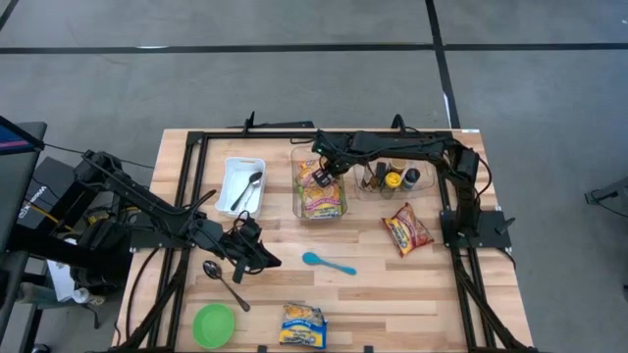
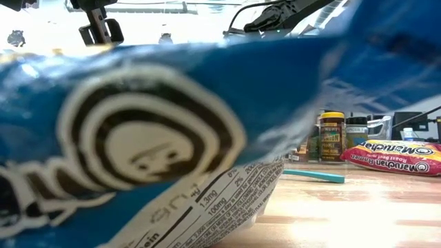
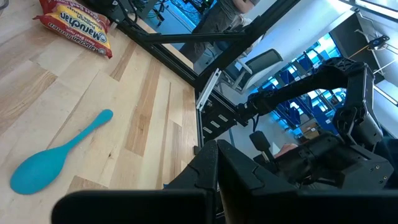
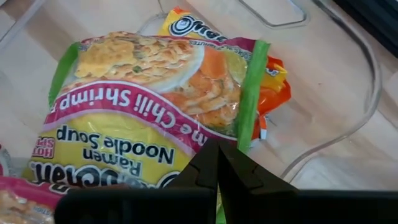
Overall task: Pick & Place Food Item
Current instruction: Put the green noodle pack into the left transparent bin
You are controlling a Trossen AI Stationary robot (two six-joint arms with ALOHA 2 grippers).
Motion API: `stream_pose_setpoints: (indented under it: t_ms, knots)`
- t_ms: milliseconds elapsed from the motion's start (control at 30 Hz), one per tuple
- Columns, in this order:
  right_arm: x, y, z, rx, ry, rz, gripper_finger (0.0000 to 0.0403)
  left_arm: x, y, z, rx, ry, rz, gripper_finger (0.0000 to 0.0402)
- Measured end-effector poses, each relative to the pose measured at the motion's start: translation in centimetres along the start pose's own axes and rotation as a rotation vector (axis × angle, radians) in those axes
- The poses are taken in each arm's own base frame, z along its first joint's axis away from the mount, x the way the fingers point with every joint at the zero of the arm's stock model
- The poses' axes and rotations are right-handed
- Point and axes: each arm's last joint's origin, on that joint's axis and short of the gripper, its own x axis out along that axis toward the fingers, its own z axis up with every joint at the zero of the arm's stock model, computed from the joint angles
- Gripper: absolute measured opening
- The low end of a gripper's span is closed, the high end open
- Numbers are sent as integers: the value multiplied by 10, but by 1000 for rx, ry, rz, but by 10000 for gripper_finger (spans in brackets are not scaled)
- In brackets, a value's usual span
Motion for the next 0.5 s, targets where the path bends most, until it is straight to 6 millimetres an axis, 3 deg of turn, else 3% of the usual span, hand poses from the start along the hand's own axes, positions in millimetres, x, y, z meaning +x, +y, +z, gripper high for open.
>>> stream_pose_setpoints:
  t_ms: [267, 500]
  knots:
    - [-1, 0, 0, 3, -6, -8, 0, 0, 0, 0, 0, 0, 0, 0]
    - [-20, -3, 4, 12, -65, -20, 0, 0, 0, 0, 0, -1, 0, 0]
